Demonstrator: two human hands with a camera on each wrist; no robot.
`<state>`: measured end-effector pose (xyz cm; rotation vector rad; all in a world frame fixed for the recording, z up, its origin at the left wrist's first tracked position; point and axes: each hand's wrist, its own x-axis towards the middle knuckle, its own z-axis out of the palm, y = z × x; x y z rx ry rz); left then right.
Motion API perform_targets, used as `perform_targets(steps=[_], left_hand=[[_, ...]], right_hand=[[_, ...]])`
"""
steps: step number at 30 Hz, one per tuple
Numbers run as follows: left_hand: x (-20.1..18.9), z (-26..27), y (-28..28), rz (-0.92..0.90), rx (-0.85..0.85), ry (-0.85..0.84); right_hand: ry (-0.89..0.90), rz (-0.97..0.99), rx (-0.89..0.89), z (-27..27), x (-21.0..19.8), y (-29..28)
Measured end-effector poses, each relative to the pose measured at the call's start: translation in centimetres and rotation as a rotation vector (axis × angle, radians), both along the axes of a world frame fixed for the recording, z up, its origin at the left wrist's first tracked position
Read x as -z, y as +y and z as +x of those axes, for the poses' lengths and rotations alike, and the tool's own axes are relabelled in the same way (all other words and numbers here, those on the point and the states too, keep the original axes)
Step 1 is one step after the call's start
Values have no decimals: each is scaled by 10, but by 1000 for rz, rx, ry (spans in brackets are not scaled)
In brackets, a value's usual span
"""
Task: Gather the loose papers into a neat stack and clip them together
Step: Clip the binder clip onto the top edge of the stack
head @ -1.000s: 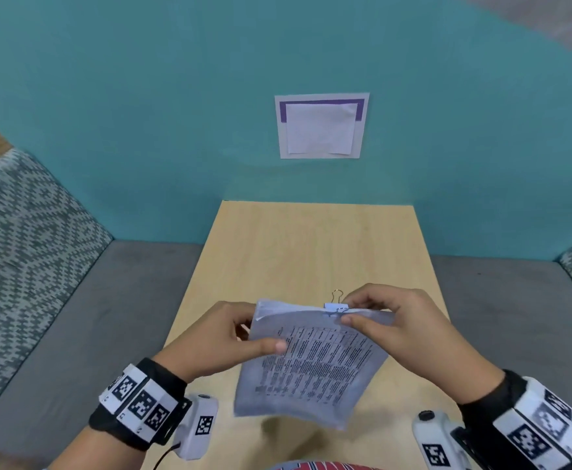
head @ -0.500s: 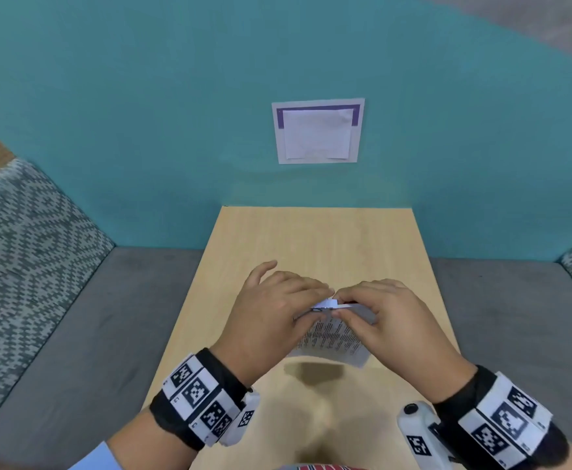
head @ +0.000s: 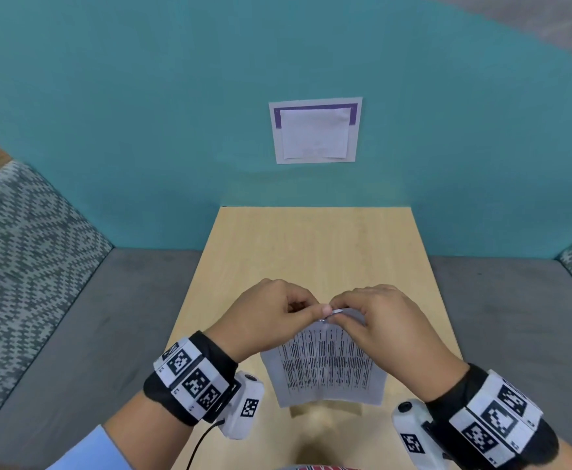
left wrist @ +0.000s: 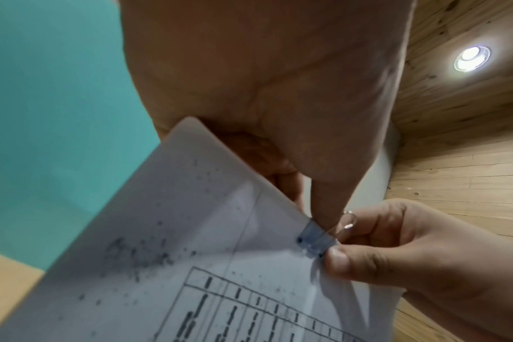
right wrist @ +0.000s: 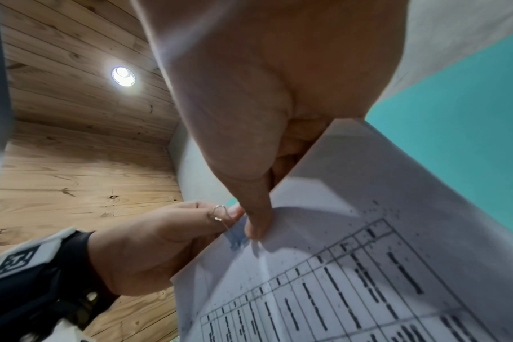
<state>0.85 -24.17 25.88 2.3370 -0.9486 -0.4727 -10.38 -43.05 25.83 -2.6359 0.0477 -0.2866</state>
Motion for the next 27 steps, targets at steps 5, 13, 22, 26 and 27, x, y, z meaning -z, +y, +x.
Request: perform_targets(steps=[5, 13, 22, 26, 27], left_hand=[[0, 0, 2, 61, 21, -39], [-2, 0, 15, 21, -53, -112], [70, -16, 52, -327, -186, 674], [72, -9, 38, -452, -280, 661], [70, -5, 36, -476, -286, 664]], right_hand=[[101, -1, -1, 4, 2, -2], [196, 16, 12, 7, -16, -8], [177, 426, 33, 15, -53, -39], [-21, 771, 214, 22, -22, -66], [14, 877, 231, 19, -7, -72]])
